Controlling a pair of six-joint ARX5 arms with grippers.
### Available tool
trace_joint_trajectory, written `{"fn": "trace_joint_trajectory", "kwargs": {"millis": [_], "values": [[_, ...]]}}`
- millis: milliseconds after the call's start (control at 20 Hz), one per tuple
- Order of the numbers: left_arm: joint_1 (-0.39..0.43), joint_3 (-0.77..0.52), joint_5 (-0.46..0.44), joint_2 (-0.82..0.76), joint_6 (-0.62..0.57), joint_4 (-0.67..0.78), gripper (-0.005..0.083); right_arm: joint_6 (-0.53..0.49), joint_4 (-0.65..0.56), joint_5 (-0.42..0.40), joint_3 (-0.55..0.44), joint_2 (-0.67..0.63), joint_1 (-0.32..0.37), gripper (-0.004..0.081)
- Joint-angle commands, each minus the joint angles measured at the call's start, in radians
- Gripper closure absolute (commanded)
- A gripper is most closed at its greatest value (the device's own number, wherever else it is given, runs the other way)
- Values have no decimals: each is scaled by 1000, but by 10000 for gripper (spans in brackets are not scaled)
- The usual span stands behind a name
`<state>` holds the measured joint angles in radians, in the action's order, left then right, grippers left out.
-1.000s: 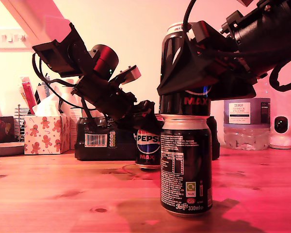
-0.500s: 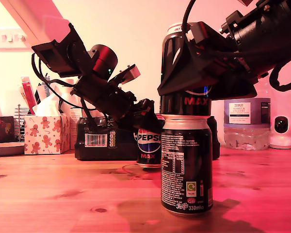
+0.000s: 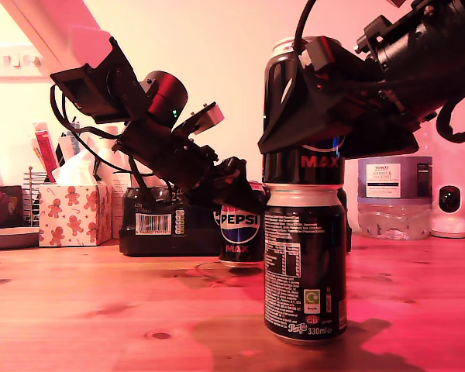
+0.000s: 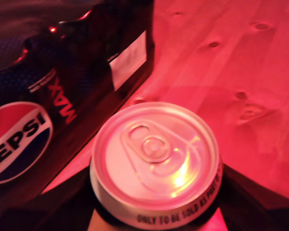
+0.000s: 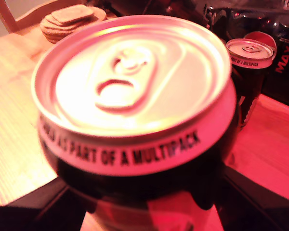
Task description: Stack up the Pepsi cans on top of each other
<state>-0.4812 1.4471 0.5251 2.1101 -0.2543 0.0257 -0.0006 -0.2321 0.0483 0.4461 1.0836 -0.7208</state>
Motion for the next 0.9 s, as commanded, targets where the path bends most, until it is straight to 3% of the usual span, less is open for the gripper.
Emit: {"fn": "trace_joint_trajectory", "kwargs": {"millis": [0,200,450,850], "values": [[1,-1,18,-51,-7,31,332,0,22,-8,-5,6,1,385],[1,-1,18,-51,-8,31,332,4,41,-7,13,6,1,377],[1,-1,19,-51,-8,31,332,0,87,-7,48,6,-13,159],[1,-1,21,-51,-8,31,332,-1,86,-7,74,4,-38,152]]}}
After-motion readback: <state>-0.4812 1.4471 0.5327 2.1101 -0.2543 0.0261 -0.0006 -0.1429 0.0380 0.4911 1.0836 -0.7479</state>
